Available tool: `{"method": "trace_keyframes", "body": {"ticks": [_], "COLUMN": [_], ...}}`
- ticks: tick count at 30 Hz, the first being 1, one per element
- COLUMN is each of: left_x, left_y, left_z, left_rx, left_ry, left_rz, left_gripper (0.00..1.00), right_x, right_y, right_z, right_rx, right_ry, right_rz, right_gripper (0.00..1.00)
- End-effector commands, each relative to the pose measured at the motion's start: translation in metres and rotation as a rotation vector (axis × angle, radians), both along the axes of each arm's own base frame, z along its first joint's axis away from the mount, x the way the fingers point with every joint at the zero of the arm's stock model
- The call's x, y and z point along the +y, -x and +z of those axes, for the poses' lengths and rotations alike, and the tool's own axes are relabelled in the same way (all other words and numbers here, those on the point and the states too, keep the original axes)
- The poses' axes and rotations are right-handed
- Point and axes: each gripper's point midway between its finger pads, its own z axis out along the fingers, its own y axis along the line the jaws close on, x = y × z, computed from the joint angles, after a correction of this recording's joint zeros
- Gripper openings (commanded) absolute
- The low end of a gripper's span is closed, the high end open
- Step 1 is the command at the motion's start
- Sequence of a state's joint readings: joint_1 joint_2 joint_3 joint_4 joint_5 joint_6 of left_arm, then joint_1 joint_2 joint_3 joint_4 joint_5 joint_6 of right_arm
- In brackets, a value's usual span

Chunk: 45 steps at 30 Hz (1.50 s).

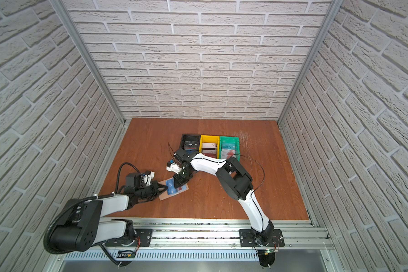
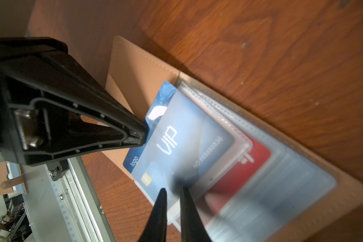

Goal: Take the credit cards out of the card holder
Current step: Take out the credit card from the card slot.

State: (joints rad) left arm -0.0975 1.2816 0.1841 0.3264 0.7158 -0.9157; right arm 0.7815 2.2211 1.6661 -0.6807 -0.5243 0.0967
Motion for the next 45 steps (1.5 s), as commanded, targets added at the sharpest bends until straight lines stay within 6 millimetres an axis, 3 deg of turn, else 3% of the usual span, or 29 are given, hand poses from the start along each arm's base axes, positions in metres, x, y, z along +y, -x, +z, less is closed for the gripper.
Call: {"method": "trace_keyframes", "body": {"ticks": [1,9,20,30,36,41,45], "left_x": [0.015,0.018,0.023,0.036,0.063,0.072,0.063], "left_y": [0.017,0.018,0.022,0.009,0.008,0.005,-0.009], "left_z": [-0.023,-0.018,-0.017,0.013,0.027,0.05,0.075], "left_rx": [0.091,0.08,0.089,0.041,0.016,-0.056,-0.167], "left_ry": [-0.073,-0.075,-0.077,-0.085,-0.178,-0.198,-0.104], "left_rz": [0.042,0.051,0.063,0.157,0.275,0.323,0.319], "left_gripper": [0.02,0.02,0.02,0.02,0.02,0.02,0.02], "right_x": [-0.008,-0.018,-0.023,-0.023,-0.024,-0.015,0.003], "right_y": [-0.002,-0.005,-0.006,-0.007,-0.006,-0.006,-0.007], "right_z": [-0.016,-0.03,-0.035,-0.034,-0.033,-0.011,0.041], "right_rx": [0.012,0.029,0.027,0.028,0.035,0.047,0.098], "right_ry": [0.05,0.101,0.131,0.133,0.127,0.056,-0.144], "right_rz": [-0.019,-0.036,-0.045,-0.047,-0.041,-0.02,0.009], "right_gripper": [0.16,0.16,0.15,0.15,0.15,0.16,0.24]}}
